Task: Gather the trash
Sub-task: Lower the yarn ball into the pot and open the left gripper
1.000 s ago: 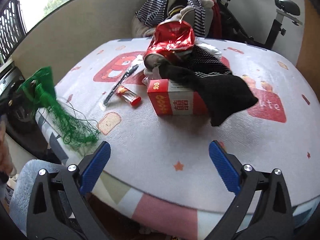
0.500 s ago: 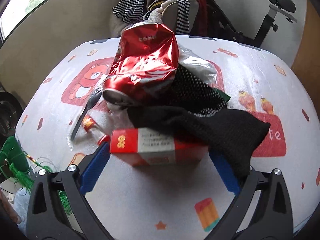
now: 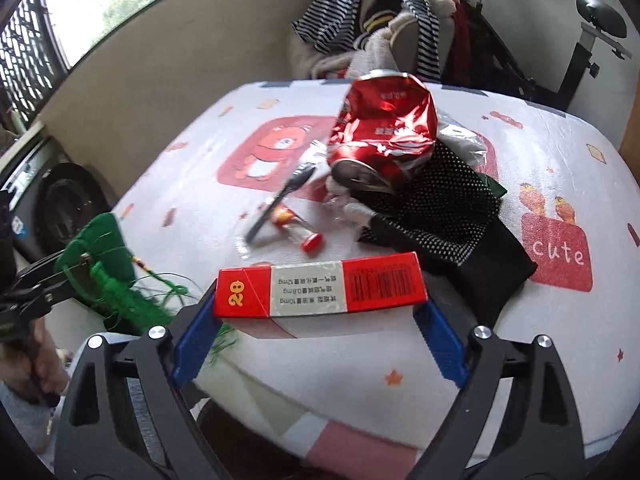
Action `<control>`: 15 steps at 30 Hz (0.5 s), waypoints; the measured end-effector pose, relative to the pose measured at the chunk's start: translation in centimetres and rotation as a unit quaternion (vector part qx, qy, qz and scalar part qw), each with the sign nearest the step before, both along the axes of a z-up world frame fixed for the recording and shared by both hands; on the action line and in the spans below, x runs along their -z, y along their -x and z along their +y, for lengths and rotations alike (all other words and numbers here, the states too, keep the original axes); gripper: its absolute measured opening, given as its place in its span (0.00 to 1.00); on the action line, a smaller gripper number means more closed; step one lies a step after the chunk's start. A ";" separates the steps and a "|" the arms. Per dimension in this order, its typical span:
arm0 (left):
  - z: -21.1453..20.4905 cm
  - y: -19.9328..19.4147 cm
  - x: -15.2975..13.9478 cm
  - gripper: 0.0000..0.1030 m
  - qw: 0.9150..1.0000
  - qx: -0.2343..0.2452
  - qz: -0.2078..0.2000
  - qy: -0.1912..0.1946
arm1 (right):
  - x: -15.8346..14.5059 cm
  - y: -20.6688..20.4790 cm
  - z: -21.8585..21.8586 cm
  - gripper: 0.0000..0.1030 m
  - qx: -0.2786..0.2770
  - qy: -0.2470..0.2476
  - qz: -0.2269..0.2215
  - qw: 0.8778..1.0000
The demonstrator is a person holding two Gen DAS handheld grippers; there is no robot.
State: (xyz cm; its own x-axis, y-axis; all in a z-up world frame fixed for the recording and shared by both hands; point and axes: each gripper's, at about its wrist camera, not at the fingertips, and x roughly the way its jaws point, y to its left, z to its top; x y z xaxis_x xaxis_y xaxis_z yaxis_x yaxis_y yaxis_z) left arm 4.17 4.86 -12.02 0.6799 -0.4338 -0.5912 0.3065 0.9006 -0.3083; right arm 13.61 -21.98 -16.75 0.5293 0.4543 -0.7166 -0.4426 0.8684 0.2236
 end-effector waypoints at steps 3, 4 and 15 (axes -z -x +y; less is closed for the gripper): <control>-0.3 1.0 -1.3 0.47 1.000 0.011 -0.012 0.005 | -1.5 2.9 -0.8 0.86 -0.004 -0.002 -0.031 1.000; -0.5 1.4 -1.8 0.47 1.000 0.015 -0.017 0.006 | -1.9 3.9 -1.2 0.86 -0.005 -0.005 -0.040 0.999; -3.0 6.4 -2.8 0.47 0.995 0.098 -0.016 0.020 | -3.4 10.1 -3.7 0.86 -0.031 -0.020 -0.087 0.996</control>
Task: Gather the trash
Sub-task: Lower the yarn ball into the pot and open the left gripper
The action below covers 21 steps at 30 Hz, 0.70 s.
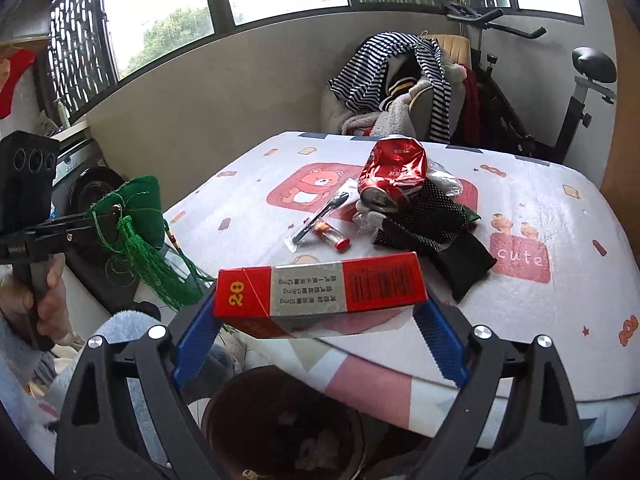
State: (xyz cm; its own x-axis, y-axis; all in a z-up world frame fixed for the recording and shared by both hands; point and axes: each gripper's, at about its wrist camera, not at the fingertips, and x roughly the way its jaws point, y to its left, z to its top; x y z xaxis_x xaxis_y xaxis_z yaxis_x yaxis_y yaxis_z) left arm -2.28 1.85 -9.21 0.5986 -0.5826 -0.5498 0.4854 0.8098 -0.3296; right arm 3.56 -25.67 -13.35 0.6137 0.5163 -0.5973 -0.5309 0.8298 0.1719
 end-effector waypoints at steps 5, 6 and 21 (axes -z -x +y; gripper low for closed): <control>-1.2 1.8 2.8 0.48 0.999 0.031 0.026 -0.006 | 0.9 2.1 0.0 0.86 -0.006 0.010 0.007 1.000; -1.4 1.9 3.6 0.48 0.999 0.033 0.034 -0.010 | 1.3 2.6 0.0 0.86 -0.007 0.011 0.011 1.000; -3.1 0.5 12.9 0.49 0.988 0.038 0.110 -0.100 | 4.9 3.9 0.5 0.86 0.009 0.018 0.040 0.999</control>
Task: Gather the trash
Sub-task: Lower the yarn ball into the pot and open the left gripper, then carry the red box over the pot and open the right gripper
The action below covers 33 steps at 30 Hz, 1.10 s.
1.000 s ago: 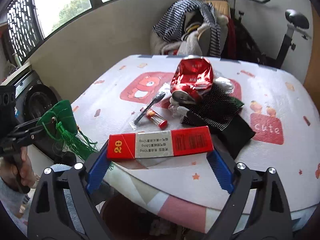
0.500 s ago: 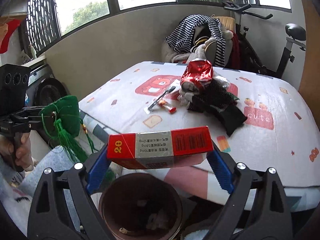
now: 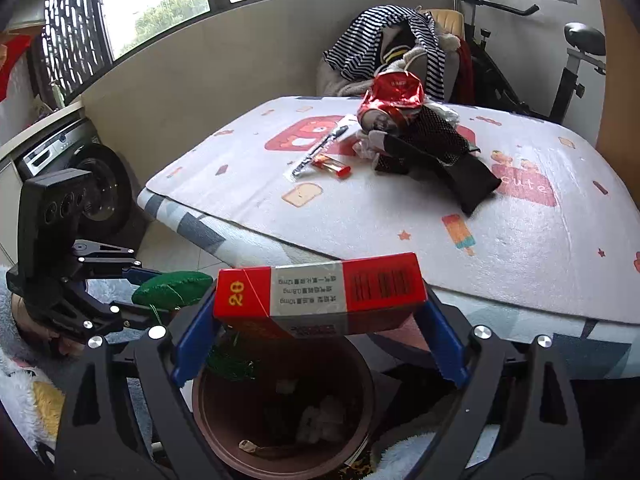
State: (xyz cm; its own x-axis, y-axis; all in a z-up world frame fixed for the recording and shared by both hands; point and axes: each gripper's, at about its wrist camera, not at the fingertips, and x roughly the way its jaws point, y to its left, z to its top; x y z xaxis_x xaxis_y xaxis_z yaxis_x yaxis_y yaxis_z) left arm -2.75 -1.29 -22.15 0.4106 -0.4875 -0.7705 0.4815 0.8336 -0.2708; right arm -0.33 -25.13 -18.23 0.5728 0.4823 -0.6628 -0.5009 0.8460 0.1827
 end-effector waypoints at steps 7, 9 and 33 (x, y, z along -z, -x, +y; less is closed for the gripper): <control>-0.6 -0.6 1.4 0.61 1.000 0.001 0.017 -0.008 | 0.8 -0.6 -0.1 0.86 -0.003 0.009 0.010 1.000; -0.4 -0.7 1.4 0.73 1.000 -0.015 0.009 -0.014 | 1.0 -0.6 0.0 0.86 -0.002 0.011 0.012 1.000; 4.8 1.6 -3.0 0.93 0.992 -0.098 -0.084 0.013 | 3.0 -0.2 4.0 0.87 -0.069 0.079 0.033 0.994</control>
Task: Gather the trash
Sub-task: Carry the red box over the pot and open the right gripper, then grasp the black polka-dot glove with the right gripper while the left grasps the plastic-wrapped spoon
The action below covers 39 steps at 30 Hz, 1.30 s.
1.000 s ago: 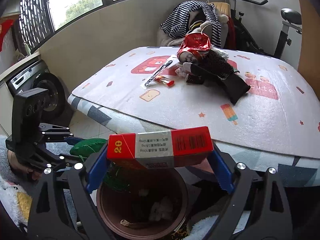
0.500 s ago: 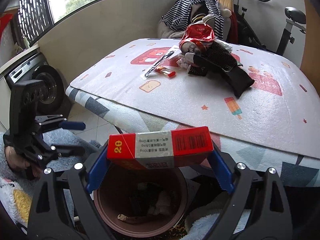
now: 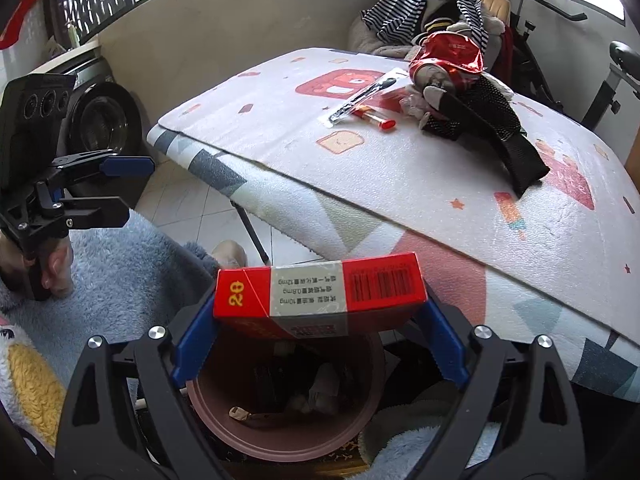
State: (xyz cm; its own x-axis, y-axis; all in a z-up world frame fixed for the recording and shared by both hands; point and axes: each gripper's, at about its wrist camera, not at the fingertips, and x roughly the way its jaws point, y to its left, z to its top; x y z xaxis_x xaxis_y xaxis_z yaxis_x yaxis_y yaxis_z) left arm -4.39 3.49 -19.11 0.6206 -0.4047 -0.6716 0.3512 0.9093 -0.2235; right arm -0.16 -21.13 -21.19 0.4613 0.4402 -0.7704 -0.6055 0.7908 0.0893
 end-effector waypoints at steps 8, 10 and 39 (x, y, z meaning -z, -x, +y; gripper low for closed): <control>0.0 -0.1 0.1 0.93 1.000 -0.007 -0.003 -0.003 | 0.7 0.1 0.9 0.87 -0.013 0.010 0.012 1.000; 0.3 -0.3 0.3 0.94 1.000 -0.013 0.000 0.002 | 0.7 0.0 1.0 0.87 -0.017 0.015 0.013 1.000; -0.1 -1.0 0.4 0.94 0.998 -0.050 -0.006 -0.045 | 0.8 -1.1 -0.6 0.93 0.072 0.026 -0.005 0.997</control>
State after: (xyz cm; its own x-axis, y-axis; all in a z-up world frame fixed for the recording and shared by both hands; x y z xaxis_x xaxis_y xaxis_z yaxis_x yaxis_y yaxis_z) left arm -3.43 3.43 -19.52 0.6628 -0.2782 -0.6951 0.2589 0.9563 -0.1359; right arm 0.93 -21.73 -22.00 0.5236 0.3296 -0.7856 -0.4866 0.8726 0.0418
